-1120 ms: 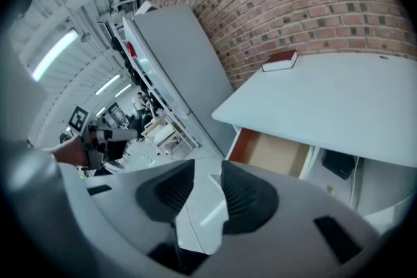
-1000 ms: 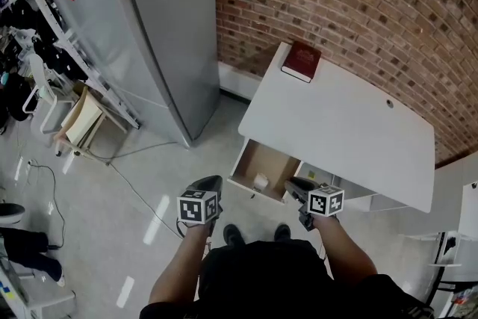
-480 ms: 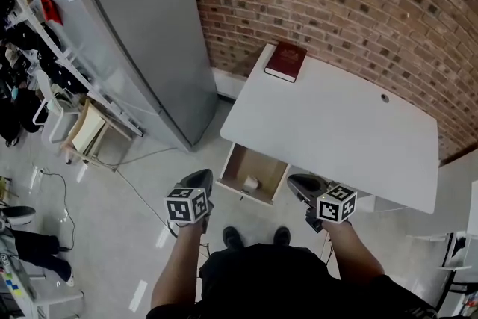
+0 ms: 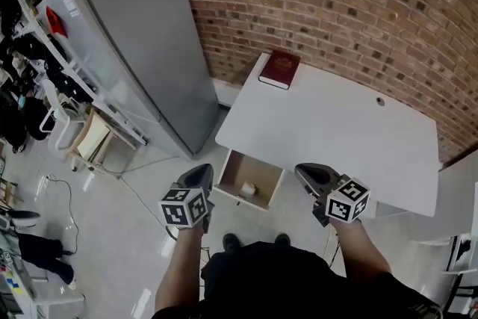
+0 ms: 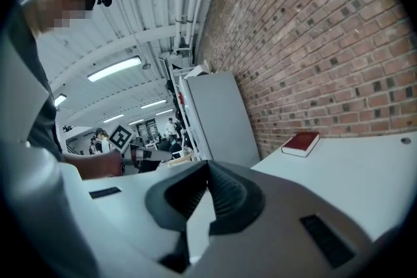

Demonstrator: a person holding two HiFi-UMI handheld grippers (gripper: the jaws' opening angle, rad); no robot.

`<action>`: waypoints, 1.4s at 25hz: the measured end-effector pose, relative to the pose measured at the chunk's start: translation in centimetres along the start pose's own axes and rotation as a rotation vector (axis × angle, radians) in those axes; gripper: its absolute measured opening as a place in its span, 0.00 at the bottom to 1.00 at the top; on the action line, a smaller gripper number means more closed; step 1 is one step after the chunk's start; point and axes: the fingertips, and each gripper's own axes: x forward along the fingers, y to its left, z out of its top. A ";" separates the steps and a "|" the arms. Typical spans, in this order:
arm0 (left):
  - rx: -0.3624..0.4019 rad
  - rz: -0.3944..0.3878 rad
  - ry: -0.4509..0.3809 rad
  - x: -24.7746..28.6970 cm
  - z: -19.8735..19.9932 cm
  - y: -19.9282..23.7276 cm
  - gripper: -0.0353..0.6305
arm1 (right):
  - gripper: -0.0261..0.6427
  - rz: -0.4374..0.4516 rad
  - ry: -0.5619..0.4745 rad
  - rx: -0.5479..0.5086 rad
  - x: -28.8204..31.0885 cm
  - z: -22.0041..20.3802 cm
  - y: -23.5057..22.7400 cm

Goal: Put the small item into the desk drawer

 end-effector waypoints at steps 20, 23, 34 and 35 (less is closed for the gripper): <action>0.275 -0.028 -0.171 -4.7 8.0 -3.7 0.07 | 0.06 -0.043 -0.221 -0.163 -1.5 9.3 4.3; 0.238 -0.029 -0.153 -4.1 7.0 -2.7 0.07 | 0.06 -0.048 -0.211 -0.162 -1.0 9.0 4.5; 0.192 -0.006 -0.135 -3.3 6.0 -0.9 0.07 | 0.06 -0.052 -0.190 -0.145 -0.4 8.2 4.6; 0.190 -0.006 -0.133 -3.2 6.0 -0.8 0.07 | 0.06 -0.050 -0.189 -0.144 -0.3 8.2 4.6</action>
